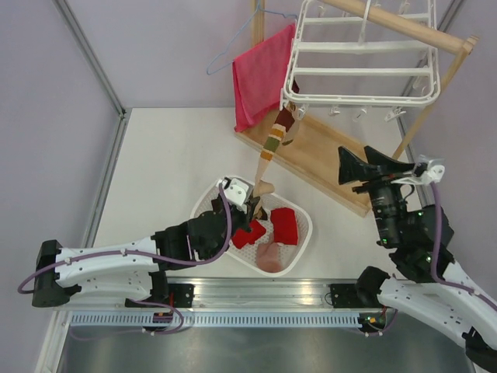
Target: Remove the socks clipped to the hanger
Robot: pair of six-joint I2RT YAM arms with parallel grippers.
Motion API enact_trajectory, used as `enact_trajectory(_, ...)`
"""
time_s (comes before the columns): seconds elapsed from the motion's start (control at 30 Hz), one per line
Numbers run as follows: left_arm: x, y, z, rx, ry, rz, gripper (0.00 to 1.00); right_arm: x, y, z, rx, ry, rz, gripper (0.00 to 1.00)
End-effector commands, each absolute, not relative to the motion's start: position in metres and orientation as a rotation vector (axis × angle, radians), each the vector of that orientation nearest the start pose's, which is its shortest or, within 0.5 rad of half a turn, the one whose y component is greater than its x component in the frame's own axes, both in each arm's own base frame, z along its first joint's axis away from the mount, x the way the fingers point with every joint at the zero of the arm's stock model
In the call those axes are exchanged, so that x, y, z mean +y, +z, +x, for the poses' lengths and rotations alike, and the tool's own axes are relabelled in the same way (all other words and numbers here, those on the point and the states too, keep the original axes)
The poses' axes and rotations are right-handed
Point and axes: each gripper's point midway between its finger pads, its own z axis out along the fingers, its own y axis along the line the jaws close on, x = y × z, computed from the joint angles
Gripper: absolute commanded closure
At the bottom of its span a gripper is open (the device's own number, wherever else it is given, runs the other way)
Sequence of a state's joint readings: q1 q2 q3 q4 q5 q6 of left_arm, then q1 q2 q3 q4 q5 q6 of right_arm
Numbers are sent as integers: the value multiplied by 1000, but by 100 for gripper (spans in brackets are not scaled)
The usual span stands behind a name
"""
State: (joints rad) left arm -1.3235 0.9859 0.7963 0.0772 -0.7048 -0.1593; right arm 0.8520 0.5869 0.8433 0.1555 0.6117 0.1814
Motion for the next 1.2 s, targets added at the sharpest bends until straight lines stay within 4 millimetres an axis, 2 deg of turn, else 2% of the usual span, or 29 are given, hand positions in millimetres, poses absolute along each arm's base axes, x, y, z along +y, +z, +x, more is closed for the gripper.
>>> enact_trajectory(0.0, -295, 287, 187, 1628, -547, 418, 98, 81, 425, 219, 1242, 464, 241, 20)
enact_trajectory(0.1, -299, 284, 185, 1634, -556, 433, 98, 60, 428, 217, 1235, 379, 286, 20)
enact_trajectory(0.17, -303, 284, 184, 1638, -568, 443, 98, 57, 435, 217, 1236, 351, 289, 20)
enact_trajectory(0.2, -304, 284, 184, 1639, -571, 446, 98, 57, 432, 223, 1262, 301, 289, 20)
enact_trajectory(0.3, -308, 282, 183, 1647, -580, 451, 98, 62, 440, 231, 1271, 267, 288, 21)
enact_trajectory(0.47, -311, 281, 181, 1654, -595, 457, 98, 65, 461, 237, 1216, 279, 320, 23)
enact_trajectory(0.63, -313, 282, 180, 1654, -606, 463, 98, 65, 487, 238, 1144, 263, 316, 34)
enact_trajectory(0.7, -314, 281, 179, 1657, -609, 468, 98, 71, 489, 247, 1158, 224, 312, 38)
enact_trajectory(0.73, -314, 281, 179, 1658, -610, 466, 98, 69, 498, 249, 1151, 204, 315, 40)
enact_trajectory(0.8, -314, 280, 179, 1660, -613, 467, 98, 80, 496, 266, 1188, 152, 289, 45)
enact_trajectory(0.83, -313, 282, 178, 1658, -622, 461, 98, 80, 507, 268, 1179, 150, 295, 47)
enact_trajectory(0.87, -314, 281, 178, 1661, -621, 464, 98, 85, 501, 283, 1202, 121, 293, 49)
enact_trajectory(0.9, -315, 281, 177, 1661, -627, 465, 98, 89, 499, 289, 1220, 112, 270, 54)
enact_trajectory(0.93, -315, 282, 177, 1660, -629, 463, 98, 88, 506, 292, 1217, 113, 280, 56)
enact_trajectory(0.97, -315, 281, 177, 1662, -630, 463, 98, 89, 501, 303, 1235, 87, 281, 57)
enact_trajectory(1.0, -315, 282, 177, 1661, -631, 462, 98, 91, 499, 307, 1245, 88, 280, 60)
enact_trajectory(1.17, -316, 284, 174, 1659, -650, 466, 98, 87, 485, 327, 1268, 65, 309, 62)
